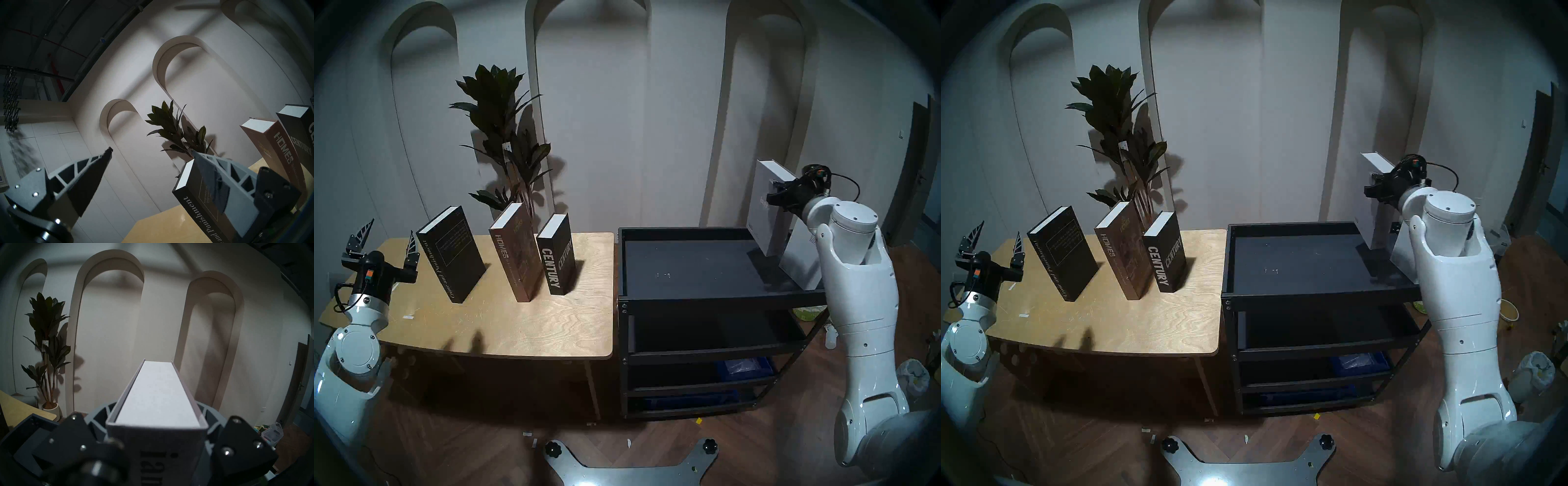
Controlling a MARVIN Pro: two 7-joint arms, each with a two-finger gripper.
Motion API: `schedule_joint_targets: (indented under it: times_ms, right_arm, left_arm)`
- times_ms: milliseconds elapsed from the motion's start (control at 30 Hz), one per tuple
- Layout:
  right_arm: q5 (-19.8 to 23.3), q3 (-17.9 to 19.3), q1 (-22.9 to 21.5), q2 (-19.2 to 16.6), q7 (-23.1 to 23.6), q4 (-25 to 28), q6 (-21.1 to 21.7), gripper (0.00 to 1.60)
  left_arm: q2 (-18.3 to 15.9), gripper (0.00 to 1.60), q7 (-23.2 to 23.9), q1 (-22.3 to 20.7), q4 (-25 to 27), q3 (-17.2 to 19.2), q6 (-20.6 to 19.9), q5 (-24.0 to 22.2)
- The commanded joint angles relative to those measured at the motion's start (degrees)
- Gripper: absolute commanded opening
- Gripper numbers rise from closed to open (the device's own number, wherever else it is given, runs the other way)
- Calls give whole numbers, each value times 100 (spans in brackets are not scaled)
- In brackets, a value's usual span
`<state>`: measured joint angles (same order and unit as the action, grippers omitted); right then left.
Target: Move the books from the display table onto the shelf, standing them upright with spines facing out and tallest at one end
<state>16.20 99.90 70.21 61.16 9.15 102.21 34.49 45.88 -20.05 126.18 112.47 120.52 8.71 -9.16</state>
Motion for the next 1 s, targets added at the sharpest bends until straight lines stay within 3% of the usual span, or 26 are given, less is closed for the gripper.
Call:
schedule_joint_targets:
  times_ms: [0, 233, 400, 600, 767, 967]
  right_arm:
    - [315, 547, 613, -292, 515, 602, 296, 0]
    - [629, 1114, 1221, -157, 1258, 924, 930, 0]
    - [779, 1526, 1598, -167, 1734, 1185, 1100, 0]
    - [982, 2058, 2073, -359, 2349, 1372, 850, 0]
    - [1097, 2198, 1924, -633, 2876, 1159, 510, 0]
    - [1057, 2137, 1524, -863, 3081, 758, 276, 0]
  left_arm:
    - [-22, 160, -14, -34, 43, 58, 18, 9]
    - [-21, 160, -15, -33, 49, 67, 20, 11]
    - [-19, 160, -16, -29, 55, 76, 23, 14]
    - [-14, 160, -13, -14, 69, 95, 28, 18]
    - [-11, 160, -9, -5, 76, 104, 29, 20]
    - [-11, 160, -8, -4, 76, 105, 29, 20]
